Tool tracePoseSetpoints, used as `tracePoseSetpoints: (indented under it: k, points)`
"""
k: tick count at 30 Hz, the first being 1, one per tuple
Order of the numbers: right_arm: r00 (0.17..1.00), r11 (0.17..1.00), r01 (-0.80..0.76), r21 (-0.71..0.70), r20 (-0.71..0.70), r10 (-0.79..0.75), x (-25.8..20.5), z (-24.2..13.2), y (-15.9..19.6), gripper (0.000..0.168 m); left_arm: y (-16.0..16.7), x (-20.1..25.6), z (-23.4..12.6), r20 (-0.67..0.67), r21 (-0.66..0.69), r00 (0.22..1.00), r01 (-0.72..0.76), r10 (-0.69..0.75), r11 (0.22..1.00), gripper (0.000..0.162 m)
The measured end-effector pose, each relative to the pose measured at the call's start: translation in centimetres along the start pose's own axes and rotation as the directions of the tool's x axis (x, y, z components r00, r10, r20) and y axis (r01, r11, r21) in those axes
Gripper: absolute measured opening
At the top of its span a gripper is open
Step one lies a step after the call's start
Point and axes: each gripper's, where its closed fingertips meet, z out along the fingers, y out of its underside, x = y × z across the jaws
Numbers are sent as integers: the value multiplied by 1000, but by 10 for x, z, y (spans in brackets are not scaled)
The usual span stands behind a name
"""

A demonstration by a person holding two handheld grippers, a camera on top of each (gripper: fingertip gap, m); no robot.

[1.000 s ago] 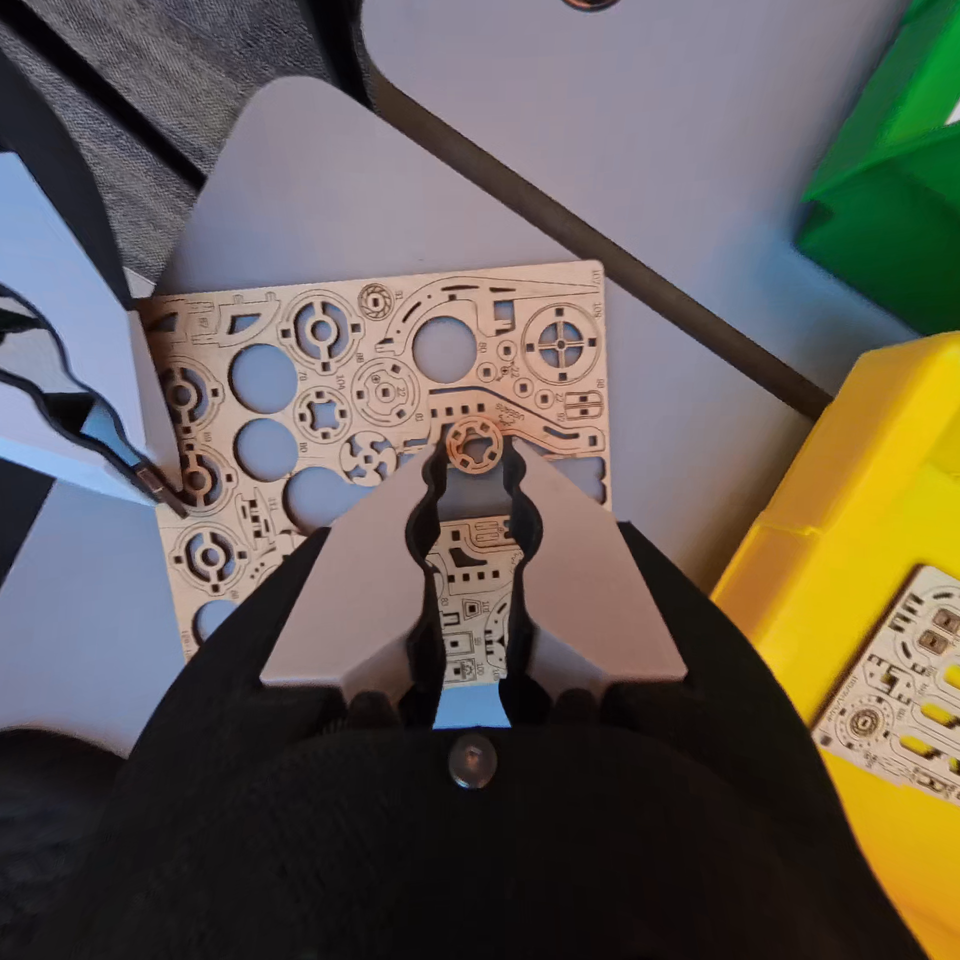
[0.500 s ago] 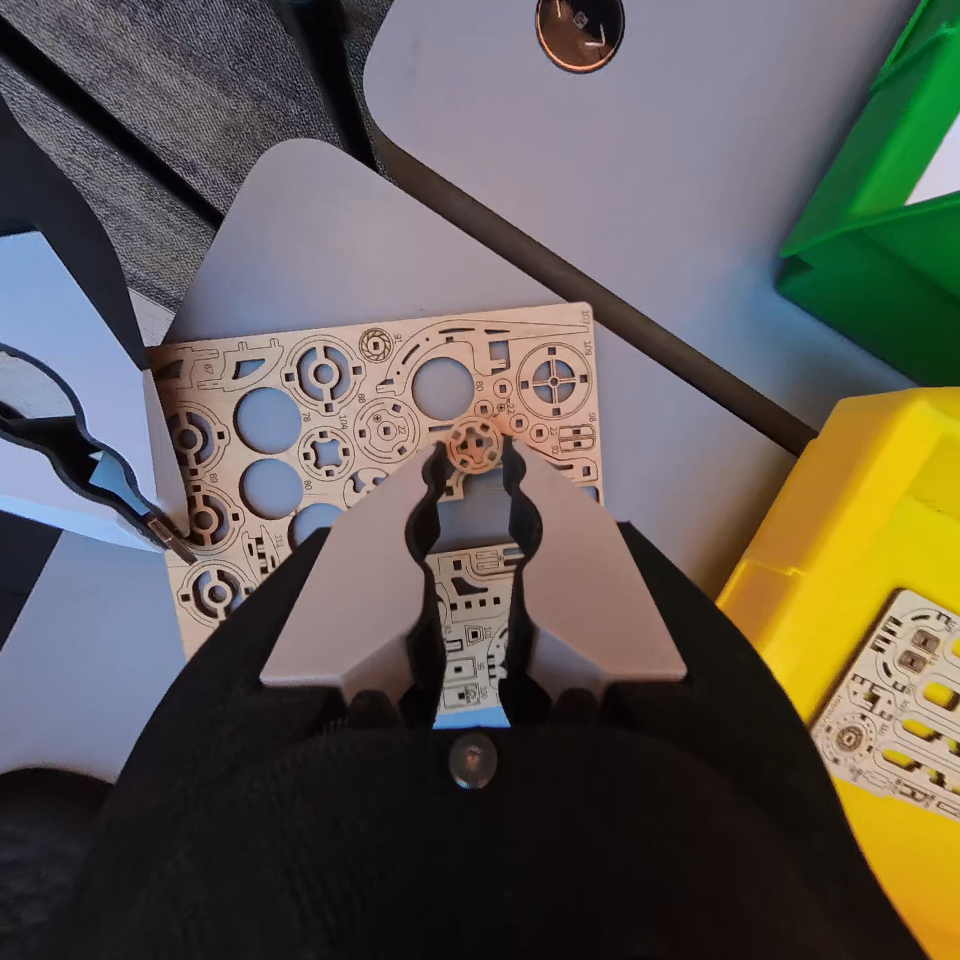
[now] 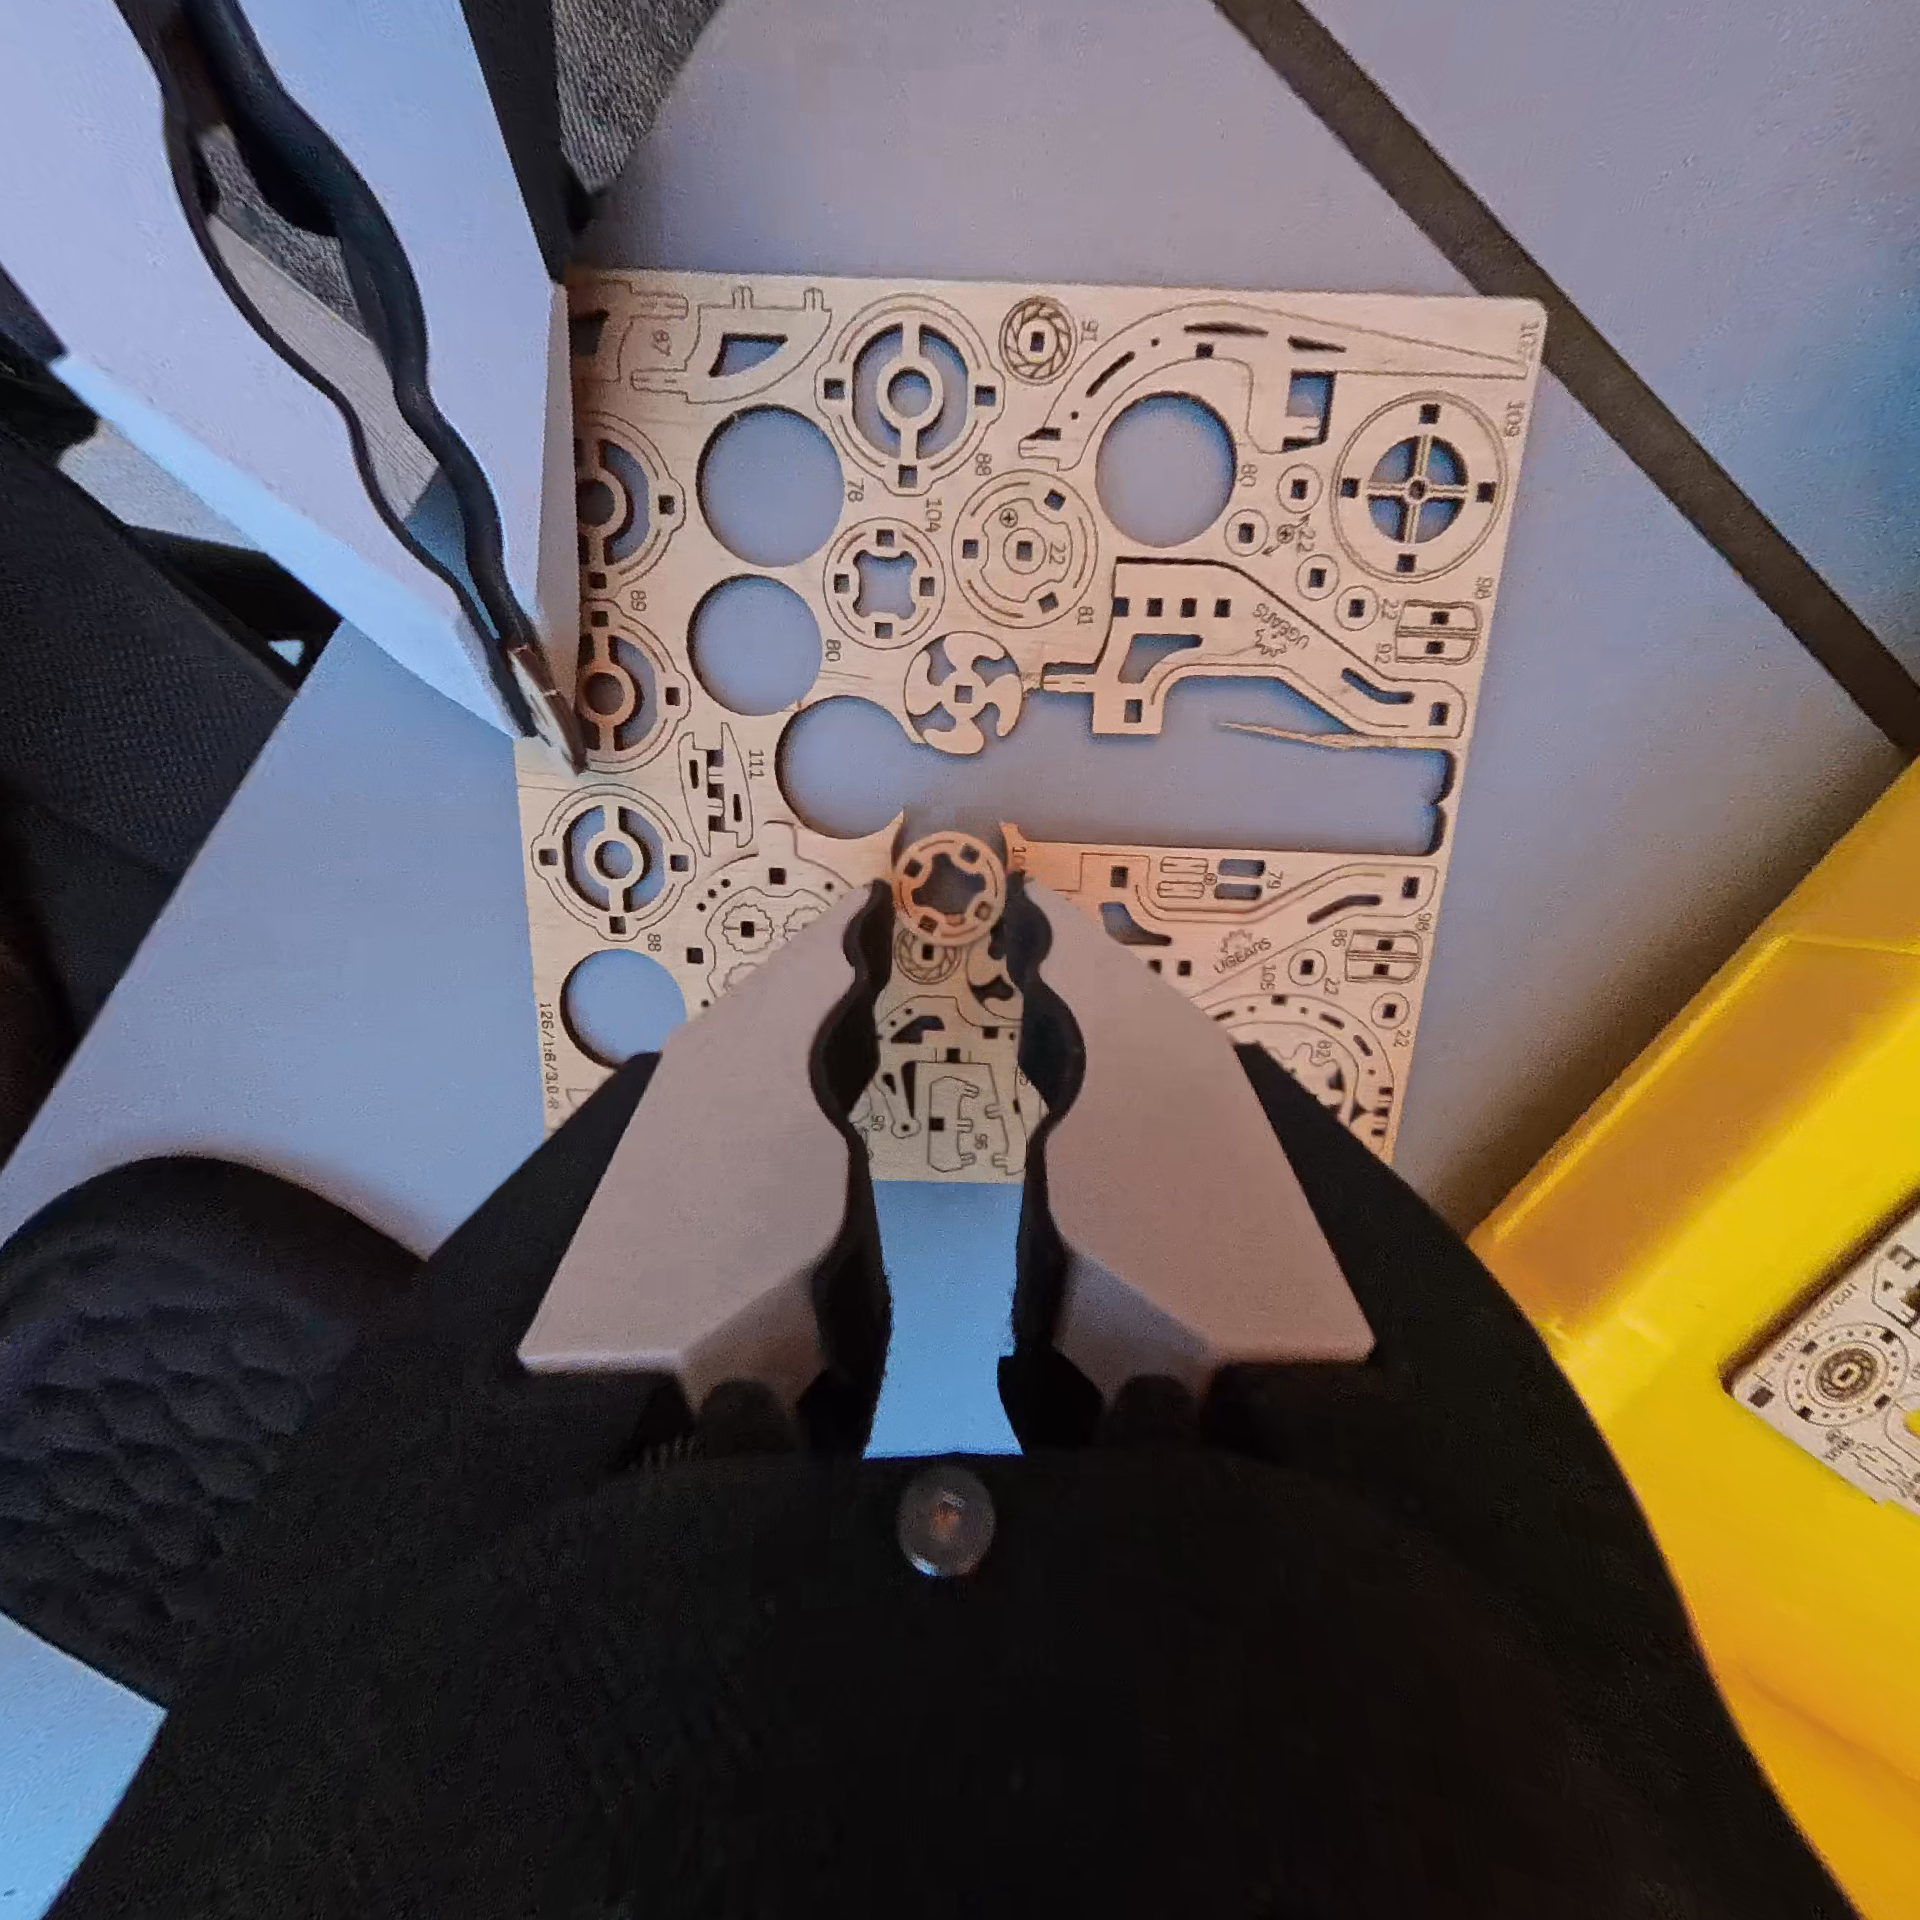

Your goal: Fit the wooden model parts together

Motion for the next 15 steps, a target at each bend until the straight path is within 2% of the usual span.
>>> tracePoseSetpoints:
  k: [11,15]
  points:
    - [1000,1000,1,-21,-29,-1,4,0,-4,21,-4,-5,-2,-23,-46,1000,-11,10,999,1]
    - [1000,999,-20,-25,24,21,2,4,-7,21,-4,-3,-2,-73,-63,997,-4,-1,998,1]
